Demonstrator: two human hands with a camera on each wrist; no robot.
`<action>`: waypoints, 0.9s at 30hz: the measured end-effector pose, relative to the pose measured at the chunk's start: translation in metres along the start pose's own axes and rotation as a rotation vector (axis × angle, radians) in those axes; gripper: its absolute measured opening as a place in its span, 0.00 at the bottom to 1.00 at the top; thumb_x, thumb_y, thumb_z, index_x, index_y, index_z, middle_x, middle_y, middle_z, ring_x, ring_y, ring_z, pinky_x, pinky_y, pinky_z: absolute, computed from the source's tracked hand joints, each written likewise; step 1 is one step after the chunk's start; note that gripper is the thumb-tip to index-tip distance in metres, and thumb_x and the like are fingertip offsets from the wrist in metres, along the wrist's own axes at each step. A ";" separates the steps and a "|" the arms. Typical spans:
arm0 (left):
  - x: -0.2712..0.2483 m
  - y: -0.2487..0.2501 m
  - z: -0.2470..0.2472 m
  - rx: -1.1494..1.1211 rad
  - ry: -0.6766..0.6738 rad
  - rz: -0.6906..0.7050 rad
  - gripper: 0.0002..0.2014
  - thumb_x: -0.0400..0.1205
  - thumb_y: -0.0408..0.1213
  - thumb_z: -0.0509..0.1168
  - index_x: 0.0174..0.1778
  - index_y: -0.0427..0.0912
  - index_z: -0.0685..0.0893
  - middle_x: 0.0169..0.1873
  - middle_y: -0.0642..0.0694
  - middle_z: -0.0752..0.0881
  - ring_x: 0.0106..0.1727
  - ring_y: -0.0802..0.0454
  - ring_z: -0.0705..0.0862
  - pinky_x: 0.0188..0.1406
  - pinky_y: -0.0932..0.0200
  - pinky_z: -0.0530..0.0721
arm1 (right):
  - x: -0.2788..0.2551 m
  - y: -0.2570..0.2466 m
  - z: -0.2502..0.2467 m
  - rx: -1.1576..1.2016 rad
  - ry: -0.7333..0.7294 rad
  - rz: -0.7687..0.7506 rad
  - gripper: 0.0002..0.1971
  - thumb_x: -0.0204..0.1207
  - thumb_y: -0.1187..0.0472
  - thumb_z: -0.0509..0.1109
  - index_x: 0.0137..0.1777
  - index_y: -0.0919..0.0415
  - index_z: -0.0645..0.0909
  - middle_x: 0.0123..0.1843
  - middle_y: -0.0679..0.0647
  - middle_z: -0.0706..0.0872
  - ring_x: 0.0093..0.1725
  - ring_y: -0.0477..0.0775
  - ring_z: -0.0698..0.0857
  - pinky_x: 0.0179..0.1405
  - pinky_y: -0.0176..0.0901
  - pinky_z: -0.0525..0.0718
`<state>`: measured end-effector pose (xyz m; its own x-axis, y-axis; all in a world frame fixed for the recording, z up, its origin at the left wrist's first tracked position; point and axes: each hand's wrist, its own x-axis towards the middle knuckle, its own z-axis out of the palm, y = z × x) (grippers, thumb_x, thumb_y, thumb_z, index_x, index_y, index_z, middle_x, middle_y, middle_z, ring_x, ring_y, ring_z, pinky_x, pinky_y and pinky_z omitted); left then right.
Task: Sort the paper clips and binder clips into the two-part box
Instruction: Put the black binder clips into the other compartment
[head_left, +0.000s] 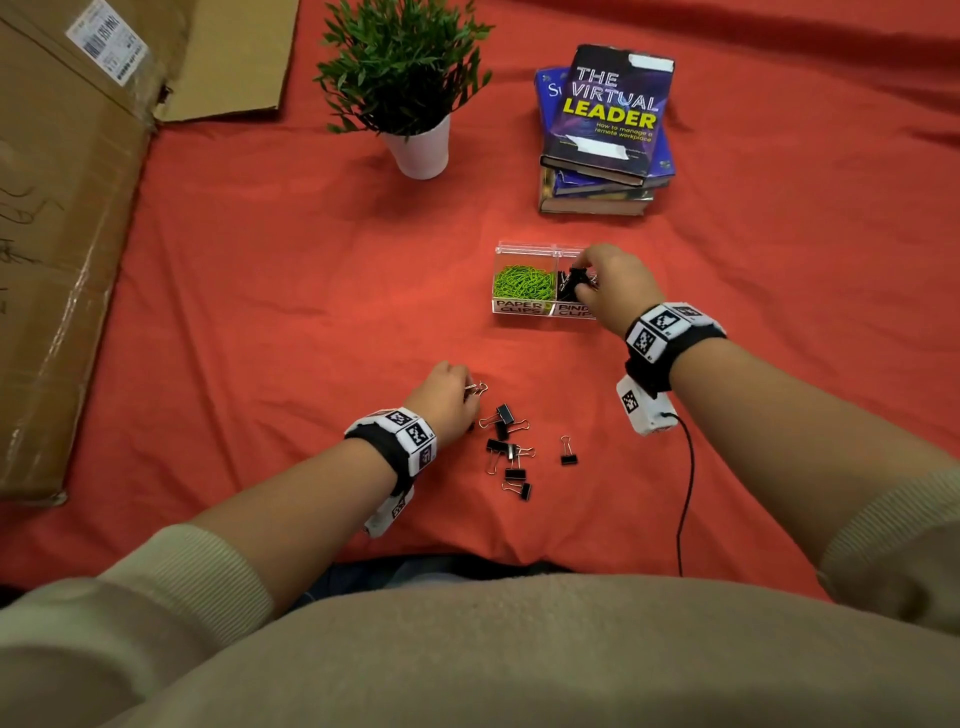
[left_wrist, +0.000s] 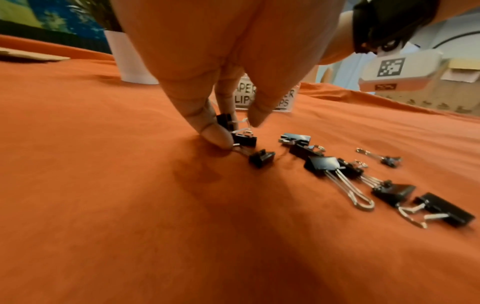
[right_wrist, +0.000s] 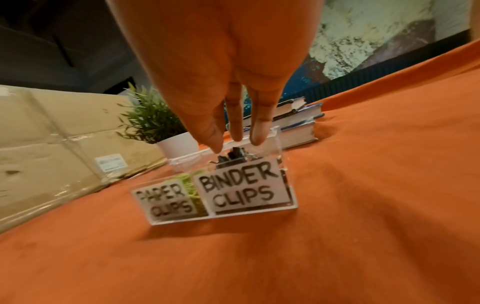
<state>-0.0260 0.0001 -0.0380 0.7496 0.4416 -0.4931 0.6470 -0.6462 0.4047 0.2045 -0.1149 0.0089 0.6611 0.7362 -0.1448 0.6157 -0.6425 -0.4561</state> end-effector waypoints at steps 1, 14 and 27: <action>0.000 0.000 0.001 0.026 -0.007 0.008 0.14 0.80 0.41 0.65 0.59 0.39 0.77 0.58 0.40 0.76 0.58 0.40 0.80 0.61 0.49 0.78 | -0.004 -0.002 0.002 -0.019 -0.001 -0.043 0.13 0.72 0.66 0.68 0.56 0.63 0.81 0.57 0.63 0.83 0.59 0.64 0.80 0.58 0.50 0.76; 0.008 0.008 -0.003 0.175 -0.015 0.100 0.15 0.76 0.42 0.67 0.55 0.39 0.78 0.55 0.41 0.78 0.56 0.40 0.81 0.56 0.47 0.80 | -0.126 0.001 0.064 -0.256 -0.655 -0.303 0.12 0.72 0.60 0.69 0.55 0.62 0.78 0.58 0.58 0.76 0.53 0.62 0.82 0.48 0.51 0.81; 0.073 0.117 -0.052 0.038 0.168 0.408 0.12 0.76 0.40 0.66 0.52 0.40 0.78 0.53 0.42 0.78 0.51 0.43 0.80 0.50 0.50 0.80 | -0.072 0.043 0.006 0.471 0.038 0.229 0.05 0.71 0.65 0.73 0.45 0.61 0.88 0.37 0.55 0.89 0.33 0.39 0.84 0.41 0.40 0.82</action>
<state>0.1118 -0.0110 0.0137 0.9569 0.2389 -0.1653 0.2903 -0.8097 0.5100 0.1813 -0.1940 -0.0052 0.7765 0.5743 -0.2591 0.1996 -0.6143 -0.7634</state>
